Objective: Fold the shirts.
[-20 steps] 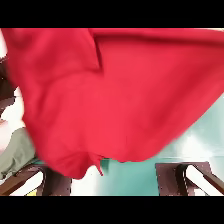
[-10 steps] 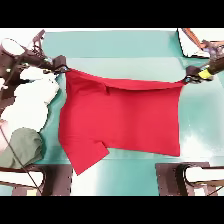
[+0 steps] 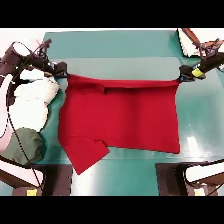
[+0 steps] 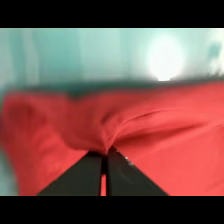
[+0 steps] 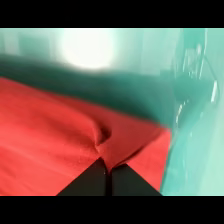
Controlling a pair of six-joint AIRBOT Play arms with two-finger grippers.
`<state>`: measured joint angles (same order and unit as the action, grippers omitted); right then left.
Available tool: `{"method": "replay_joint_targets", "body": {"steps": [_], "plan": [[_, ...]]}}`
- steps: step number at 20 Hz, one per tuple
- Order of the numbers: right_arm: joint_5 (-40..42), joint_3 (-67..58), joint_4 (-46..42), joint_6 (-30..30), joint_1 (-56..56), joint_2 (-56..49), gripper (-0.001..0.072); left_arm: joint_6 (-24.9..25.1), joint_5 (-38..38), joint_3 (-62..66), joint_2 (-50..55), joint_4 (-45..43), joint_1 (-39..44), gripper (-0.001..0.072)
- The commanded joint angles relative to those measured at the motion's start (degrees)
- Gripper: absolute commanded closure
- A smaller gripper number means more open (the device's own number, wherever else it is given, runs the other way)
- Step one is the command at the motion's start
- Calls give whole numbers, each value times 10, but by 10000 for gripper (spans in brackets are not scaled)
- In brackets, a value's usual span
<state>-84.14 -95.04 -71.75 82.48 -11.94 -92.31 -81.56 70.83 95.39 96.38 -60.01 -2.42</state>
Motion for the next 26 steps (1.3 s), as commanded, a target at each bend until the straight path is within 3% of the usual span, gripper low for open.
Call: {"method": "replay_joint_targets", "body": {"steps": [1,4,5,6,7,8,12,16,21,26], "plan": [[24,106,-17,-6,2,51,698,12,76,-44,3,-40,-2,684],[63,192,-13,-6,5,82,696,10,50,-108,3,-39,8,682],[75,213,-12,-6,6,87,629,2,42,-125,3,-39,10,680],[86,229,-12,-4,8,92,353,-10,36,-136,3,-39,10,539],[88,237,-13,-4,7,96,261,-25,35,-137,3,-40,10,211],[84,237,-13,-4,7,101,261,-40,35,-137,-3,-41,7,170],[34,237,-14,-5,7,161,261,-41,59,-178,-107,-132,8,170],[20,237,-1,-5,8,236,261,-70,58,-414,-304,-178,7,170],[42,237,28,-5,8,281,261,-115,37,-653,-477,-154,7,169],[40,236,32,-5,8,280,262,-94,-38,-731,-483,-22,7,170]]}}
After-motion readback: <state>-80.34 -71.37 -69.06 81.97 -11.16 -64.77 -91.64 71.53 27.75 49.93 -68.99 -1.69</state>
